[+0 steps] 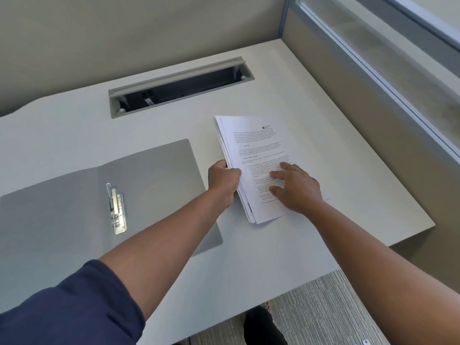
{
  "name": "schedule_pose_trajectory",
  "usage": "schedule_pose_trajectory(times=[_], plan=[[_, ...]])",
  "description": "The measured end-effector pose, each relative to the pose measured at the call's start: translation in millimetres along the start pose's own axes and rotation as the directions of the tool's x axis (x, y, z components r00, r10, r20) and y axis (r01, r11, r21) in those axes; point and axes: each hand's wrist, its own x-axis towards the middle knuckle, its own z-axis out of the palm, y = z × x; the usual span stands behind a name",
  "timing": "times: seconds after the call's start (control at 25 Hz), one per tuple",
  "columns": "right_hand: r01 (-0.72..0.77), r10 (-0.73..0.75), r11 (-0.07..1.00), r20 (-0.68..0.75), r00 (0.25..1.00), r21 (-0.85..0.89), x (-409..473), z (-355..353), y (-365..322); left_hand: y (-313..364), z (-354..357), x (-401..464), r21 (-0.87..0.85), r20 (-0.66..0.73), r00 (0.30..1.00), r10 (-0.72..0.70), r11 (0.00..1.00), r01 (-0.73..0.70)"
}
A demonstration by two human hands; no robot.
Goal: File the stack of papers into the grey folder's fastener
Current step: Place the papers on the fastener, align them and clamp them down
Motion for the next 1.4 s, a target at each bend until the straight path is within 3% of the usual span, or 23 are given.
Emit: schedule_pose_trajectory(times=[0.16,0.28,0.36,0.44,0.56,0.68,0.88,1.08,1.2,1.32,1.4], plan=[[-0.074,0.081,0.995,-0.103,0.991,0.064,2,-13,-6,2,-17,-2,-0.023,-0.016,0.999,0.045,0.999,-0.046],[-0.135,0.192,0.929,-0.134,0.972,0.345,8,-25,-14,7,-49,-5,-0.051,-0.009,0.998,0.066,0.996,-0.066],[-0.184,0.258,0.777,-0.038,0.965,0.602,12,-29,-25,11,-80,-8,-0.075,-0.011,0.997,0.070,0.995,-0.071],[-0.248,0.243,0.618,0.119,0.963,0.746,14,-31,-39,11,-113,-9,-0.096,-0.002,0.998,0.061,0.993,-0.061],[-0.323,0.077,0.462,0.326,0.942,0.826,12,-22,-72,9,-164,-13,-0.118,-0.009,0.999,0.050,0.992,-0.051],[-0.381,-0.081,0.386,0.443,0.893,0.840,5,-12,-106,3,-205,-18,-0.119,-0.016,0.999,0.033,0.992,-0.035],[-0.401,-0.232,0.418,0.523,0.820,0.815,5,11,-140,-12,-251,-25,-0.103,-0.025,1.000,0.012,0.995,-0.015],[-0.347,-0.165,0.462,0.463,0.871,0.816,3,29,-161,-17,-271,-25,0.014,-0.052,0.998,0.034,0.999,-0.033],[-0.338,-0.127,0.464,0.440,0.889,0.819,4,30,-164,-18,-283,-23,0.100,-0.165,0.982,0.093,0.992,-0.077],[-0.335,-0.110,0.478,0.434,0.894,0.812,7,28,-159,-26,-303,-16,0.197,-0.329,0.919,0.216,0.968,-0.157],[-0.329,-0.095,0.478,0.420,0.902,0.815,8,28,-156,-34,-314,-13,0.296,-0.346,0.901,0.261,0.942,-0.159]])
